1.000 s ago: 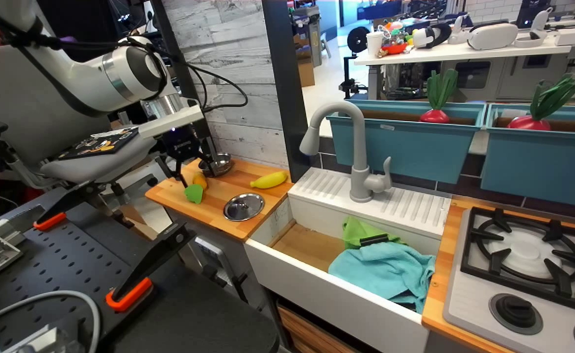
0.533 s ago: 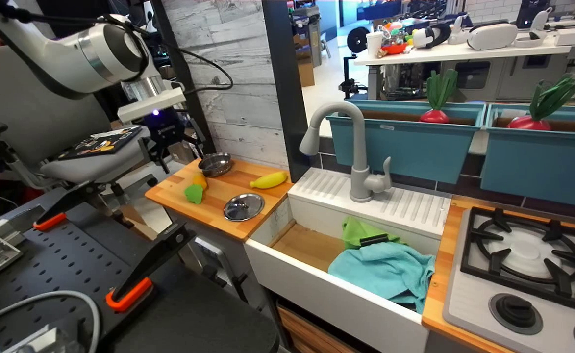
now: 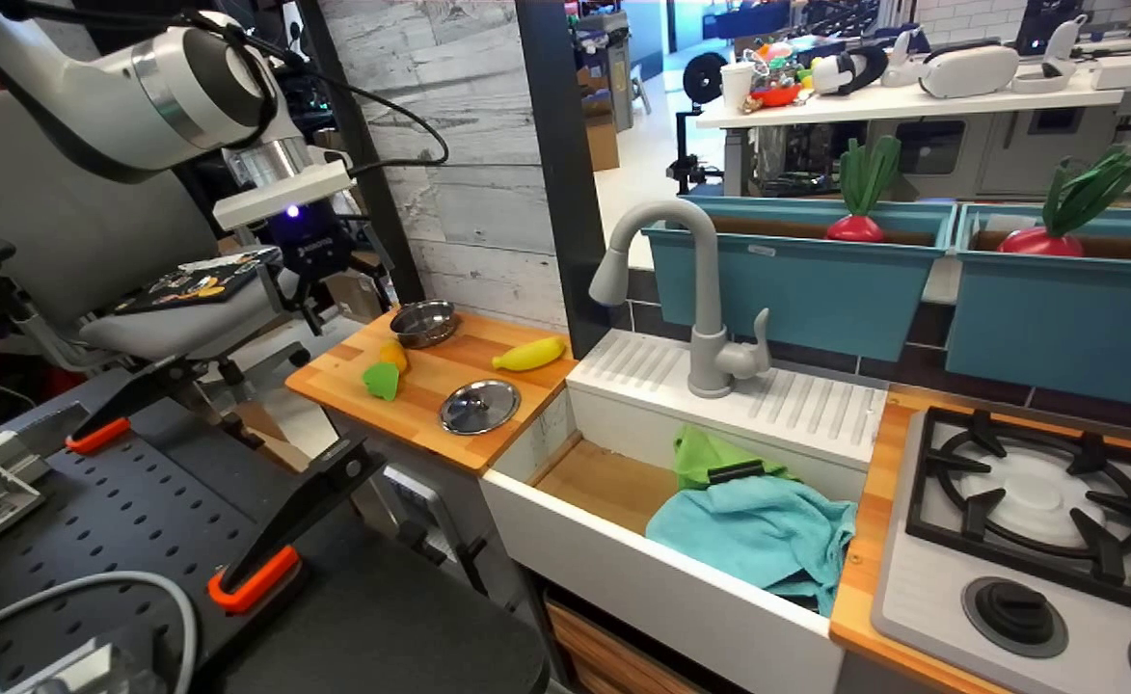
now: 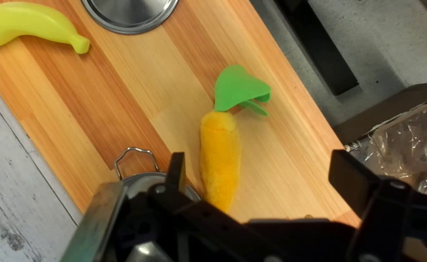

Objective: Take the carrot off of the metal bowl

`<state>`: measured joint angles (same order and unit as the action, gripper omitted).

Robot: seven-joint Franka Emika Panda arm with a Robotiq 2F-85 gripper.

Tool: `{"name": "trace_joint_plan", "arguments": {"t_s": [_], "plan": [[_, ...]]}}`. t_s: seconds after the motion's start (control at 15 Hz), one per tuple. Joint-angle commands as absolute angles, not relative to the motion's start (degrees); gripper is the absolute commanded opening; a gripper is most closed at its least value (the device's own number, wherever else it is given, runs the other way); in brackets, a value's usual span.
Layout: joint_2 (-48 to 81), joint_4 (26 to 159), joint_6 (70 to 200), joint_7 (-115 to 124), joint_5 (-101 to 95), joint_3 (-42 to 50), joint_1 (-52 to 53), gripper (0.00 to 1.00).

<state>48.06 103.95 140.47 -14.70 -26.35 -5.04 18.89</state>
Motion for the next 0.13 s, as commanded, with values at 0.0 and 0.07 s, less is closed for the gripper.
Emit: {"name": "trace_joint_plan", "arguments": {"t_s": [0.0, 0.07], "plan": [[48.2, 103.7, 140.3, -14.6, -26.5, -5.3, 18.7, 1.0], [48.2, 103.7, 140.3, -14.6, -26.5, -5.3, 18.7, 1.0]]}}
